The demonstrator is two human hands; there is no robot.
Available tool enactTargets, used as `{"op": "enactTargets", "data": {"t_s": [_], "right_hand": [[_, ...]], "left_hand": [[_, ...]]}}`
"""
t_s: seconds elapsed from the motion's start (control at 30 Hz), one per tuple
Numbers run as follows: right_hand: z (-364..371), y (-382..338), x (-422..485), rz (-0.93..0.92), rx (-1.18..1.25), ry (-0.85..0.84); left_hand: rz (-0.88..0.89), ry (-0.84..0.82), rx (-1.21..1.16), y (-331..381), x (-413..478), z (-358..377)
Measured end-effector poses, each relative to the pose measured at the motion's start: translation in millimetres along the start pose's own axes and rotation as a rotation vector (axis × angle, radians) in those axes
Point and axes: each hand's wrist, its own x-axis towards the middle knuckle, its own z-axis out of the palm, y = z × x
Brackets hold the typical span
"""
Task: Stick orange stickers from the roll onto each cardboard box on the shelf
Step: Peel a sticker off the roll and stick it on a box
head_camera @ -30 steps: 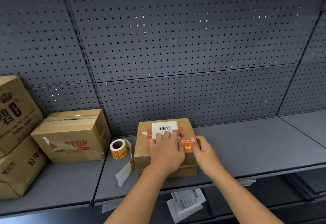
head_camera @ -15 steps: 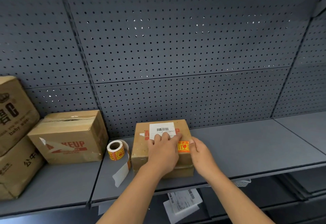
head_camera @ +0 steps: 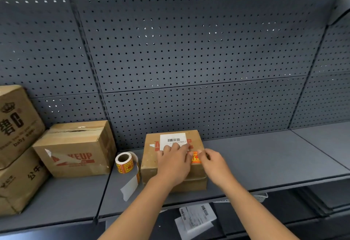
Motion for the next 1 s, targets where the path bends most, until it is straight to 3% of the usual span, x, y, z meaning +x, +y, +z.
{"op": "enactTargets", "data": {"t_s": [0.17,0.27,0.33,0.47,0.57,0.8,1.0], "right_hand": [[-0.4,1.5,2.7,0.085,0.181,-0.016],[-7.0,1.6,3.2,0.112,0.215,0.022],[-13.2,7.3,1.0,0.121,0.209,0.057],[-17.7,14.2,-2.9,0.082,0.261,0.104],[-13.6,10.5,-6.3,0.042,0.249,0.028],[-0.2,18.6,-10.8,0.102,0.334,-0.093],[7.9,14.3,-16.4,0.057,0.408,-0.027]], "left_hand": [[0.021,0.005,0.008,0.4,-5.3,-2.5],[0.033,0.052,-0.158,-10.8,-6.9,-8.7],[0.009,0.185,-0.235,-23.4,-10.8,-16.7],[-0.115,0.477,-0.101,-52.4,-24.0,-23.5],[-0.238,0.397,-0.238,-70.4,-24.7,-16.5],[-0.406,0.125,-0.916,-94.0,-24.9,0.4],[-0.374,0.160,-0.931,-80.1,-34.3,2.1]]}}
